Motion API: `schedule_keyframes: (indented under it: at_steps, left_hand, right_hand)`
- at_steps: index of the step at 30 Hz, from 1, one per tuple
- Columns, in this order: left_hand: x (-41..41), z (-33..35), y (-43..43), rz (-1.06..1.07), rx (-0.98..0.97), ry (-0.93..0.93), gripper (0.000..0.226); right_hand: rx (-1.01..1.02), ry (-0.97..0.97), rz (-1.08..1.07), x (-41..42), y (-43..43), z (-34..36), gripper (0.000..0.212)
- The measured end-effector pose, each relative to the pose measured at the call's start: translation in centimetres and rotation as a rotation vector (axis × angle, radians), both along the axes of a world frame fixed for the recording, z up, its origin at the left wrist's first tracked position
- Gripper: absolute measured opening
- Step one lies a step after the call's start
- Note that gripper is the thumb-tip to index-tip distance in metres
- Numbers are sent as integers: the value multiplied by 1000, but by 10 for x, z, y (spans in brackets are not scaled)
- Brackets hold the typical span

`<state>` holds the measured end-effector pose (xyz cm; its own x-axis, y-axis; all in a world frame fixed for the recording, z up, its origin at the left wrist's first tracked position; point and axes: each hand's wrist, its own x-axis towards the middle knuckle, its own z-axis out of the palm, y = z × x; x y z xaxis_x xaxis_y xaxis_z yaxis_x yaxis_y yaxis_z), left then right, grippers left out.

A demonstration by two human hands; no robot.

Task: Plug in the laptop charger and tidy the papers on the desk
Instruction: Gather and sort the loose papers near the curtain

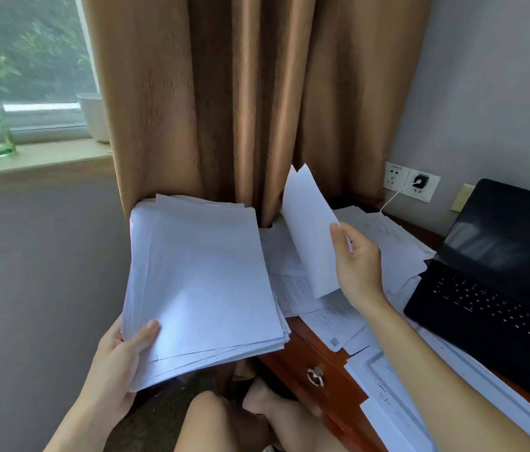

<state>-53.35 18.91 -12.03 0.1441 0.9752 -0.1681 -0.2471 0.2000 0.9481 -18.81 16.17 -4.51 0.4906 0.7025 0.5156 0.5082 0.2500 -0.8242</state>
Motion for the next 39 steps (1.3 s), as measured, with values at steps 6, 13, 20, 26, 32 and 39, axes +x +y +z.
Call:
schedule_keyframes:
  at_steps: [6, 13, 20, 26, 32, 39]
  left_hand:
    - [-2, -4, -1, -31, -24, -5, 30]
    - [7, -14, -4, -51, -54, 34, 30]
    - [9, -20, -5, -87, -62, 58, 36]
    - [26, -13, -15, -149, -93, -2, 33]
    - [51, -2, -16, -223, -85, -48, 32]
    - [97, -3, -19, -322, -131, -11, 31]
  right_hand:
    - [47, -293, 135, -49, 7, -1, 34]
    - [-99, -841, 440, -68, -3, -54, 25]
    - [-275, -844, 566, -60, -41, -79, 33]
    - [-461, -361, 569, -41, -64, -58, 51]
    - [-322, -26, 50, -9, -53, -52, 53]
    - [-392, 307, 134, 26, -46, -43, 36]
